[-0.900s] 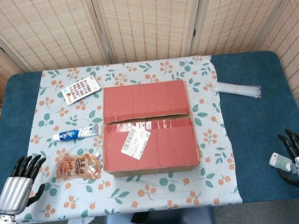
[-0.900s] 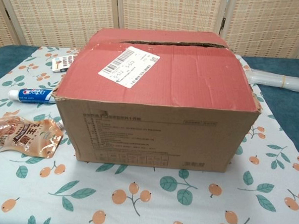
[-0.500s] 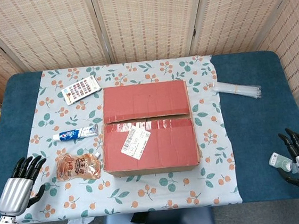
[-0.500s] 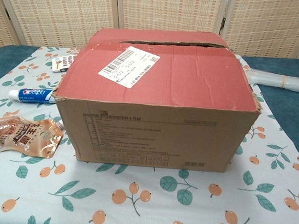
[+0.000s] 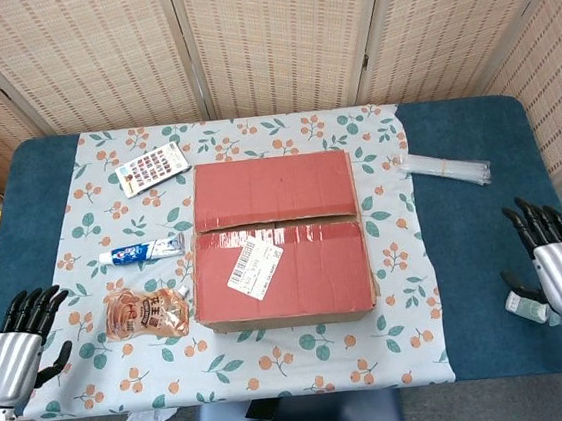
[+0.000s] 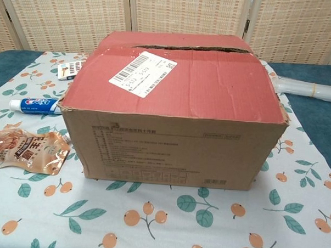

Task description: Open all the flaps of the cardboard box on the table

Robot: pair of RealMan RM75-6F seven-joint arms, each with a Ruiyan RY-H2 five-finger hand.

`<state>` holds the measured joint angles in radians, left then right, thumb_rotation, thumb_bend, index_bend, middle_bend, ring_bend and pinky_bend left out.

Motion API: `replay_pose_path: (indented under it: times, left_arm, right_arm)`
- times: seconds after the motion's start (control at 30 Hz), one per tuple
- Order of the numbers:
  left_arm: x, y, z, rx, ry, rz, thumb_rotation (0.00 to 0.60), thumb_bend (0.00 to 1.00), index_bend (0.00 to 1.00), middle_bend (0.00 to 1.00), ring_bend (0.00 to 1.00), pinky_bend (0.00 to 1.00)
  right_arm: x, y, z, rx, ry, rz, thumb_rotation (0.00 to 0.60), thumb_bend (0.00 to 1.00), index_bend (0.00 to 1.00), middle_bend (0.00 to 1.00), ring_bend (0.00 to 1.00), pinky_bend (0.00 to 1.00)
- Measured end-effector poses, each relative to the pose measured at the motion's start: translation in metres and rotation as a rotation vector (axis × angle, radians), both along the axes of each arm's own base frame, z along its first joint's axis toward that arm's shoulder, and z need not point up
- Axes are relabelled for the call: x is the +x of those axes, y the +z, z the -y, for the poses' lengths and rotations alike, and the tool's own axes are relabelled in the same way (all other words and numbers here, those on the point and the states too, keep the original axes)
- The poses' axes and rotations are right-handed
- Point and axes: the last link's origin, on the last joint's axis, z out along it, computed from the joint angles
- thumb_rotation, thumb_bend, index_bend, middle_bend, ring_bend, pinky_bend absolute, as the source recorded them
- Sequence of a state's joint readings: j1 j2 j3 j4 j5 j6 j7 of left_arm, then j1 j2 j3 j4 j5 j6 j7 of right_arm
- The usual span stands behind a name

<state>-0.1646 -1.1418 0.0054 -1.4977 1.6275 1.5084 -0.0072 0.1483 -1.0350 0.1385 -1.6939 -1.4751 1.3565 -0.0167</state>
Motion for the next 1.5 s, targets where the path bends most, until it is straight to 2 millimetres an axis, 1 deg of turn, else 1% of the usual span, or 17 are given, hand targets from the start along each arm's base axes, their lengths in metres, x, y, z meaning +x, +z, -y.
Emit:
replay_pose_path:
  times: [0.07,0.17,0.3,0.43,0.6,0.8,0.9,1.1,1.33,1.5]
  left_arm:
    - [-0.004,0.002,-0.002,0.006,0.014,0.001,0.6,0.47,0.12,0.12,0.08,0.0]
    - [-0.009,0.002,-0.005,0.003,0.045,0.005,0.6,0.47,0.12,0.12,0.08,0.0]
    - [-0.014,0.005,-0.008,0.002,0.069,0.022,0.6,0.47,0.12,0.12,0.08,0.0]
    - [-0.02,0.007,-0.01,-0.014,0.103,0.046,0.6,0.47,0.11,0.12,0.07,0.0]
    - [-0.023,0.013,-0.011,-0.018,0.116,0.065,0.6,0.47,0.12,0.12,0.07,0.0]
    - [-0.023,0.016,-0.007,-0.019,0.104,0.084,0.6,0.47,0.12,0.12,0.07,0.0]
    - [-0.024,0.02,-0.005,-0.014,0.107,0.101,0.6,0.47,0.12,0.12,0.07,0.0]
    - [-0.026,0.026,-0.002,-0.002,0.111,0.124,0.6,0.47,0.13,0.12,0.06,0.0]
    - [-0.026,0.031,0.001,0.01,0.102,0.138,0.6,0.47,0.14,0.12,0.06,0.0]
    - [-0.026,0.031,0.001,0.011,0.1,0.141,0.6,0.47,0.14,0.12,0.06,0.0]
  right_arm:
    - [0.007,-0.002,0.014,0.028,0.0,-0.001,0.6,0.34,0.03,0.0,0.0,0.0]
    - [0.023,-0.005,0.038,0.058,0.003,-0.012,0.6,0.34,0.03,0.0,0.0,0.0]
    - [0.055,-0.009,0.068,0.084,0.038,-0.024,0.6,0.34,0.03,0.0,0.0,0.0]
    - [0.081,-0.016,0.09,0.099,0.078,-0.04,0.6,0.34,0.03,0.0,0.0,0.0]
    - [0.111,-0.033,0.116,0.126,0.121,-0.045,0.6,0.34,0.05,0.0,0.0,0.0]
    - [0.137,-0.057,0.143,0.167,0.135,-0.006,0.6,0.34,0.05,0.0,0.0,0.0]
    - [0.146,-0.065,0.151,0.169,0.15,-0.019,0.6,0.34,0.05,0.0,0.0,0.0]
    - [0.163,-0.083,0.156,0.203,0.163,-0.016,0.6,0.34,0.05,0.0,0.0,0.0]
    - [0.173,-0.096,0.157,0.227,0.175,-0.013,0.6,0.34,0.05,0.0,0.0,0.0]
    - [0.177,-0.104,0.165,0.224,0.172,-0.029,0.6,0.34,0.05,0.0,0.0,0.0]
